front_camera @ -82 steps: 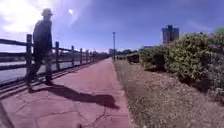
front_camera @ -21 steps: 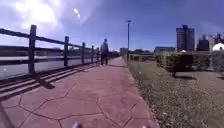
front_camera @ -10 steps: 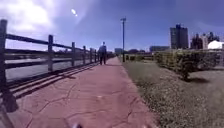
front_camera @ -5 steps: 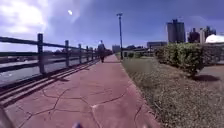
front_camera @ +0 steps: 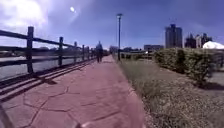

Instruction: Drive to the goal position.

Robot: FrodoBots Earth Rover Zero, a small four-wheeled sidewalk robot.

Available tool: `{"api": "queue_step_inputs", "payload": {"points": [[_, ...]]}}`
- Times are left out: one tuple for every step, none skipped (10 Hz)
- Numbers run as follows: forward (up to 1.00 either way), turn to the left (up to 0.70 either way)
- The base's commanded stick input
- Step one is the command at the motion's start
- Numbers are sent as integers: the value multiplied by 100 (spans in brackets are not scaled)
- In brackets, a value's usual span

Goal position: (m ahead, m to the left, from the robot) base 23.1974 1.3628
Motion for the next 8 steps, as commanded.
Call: {"api": "queue_step_inputs", "payload": {"points": [[70,0],[70,0],[70,0],[70,30],[70,35],[70,35],[70,35],[70,20]]}}
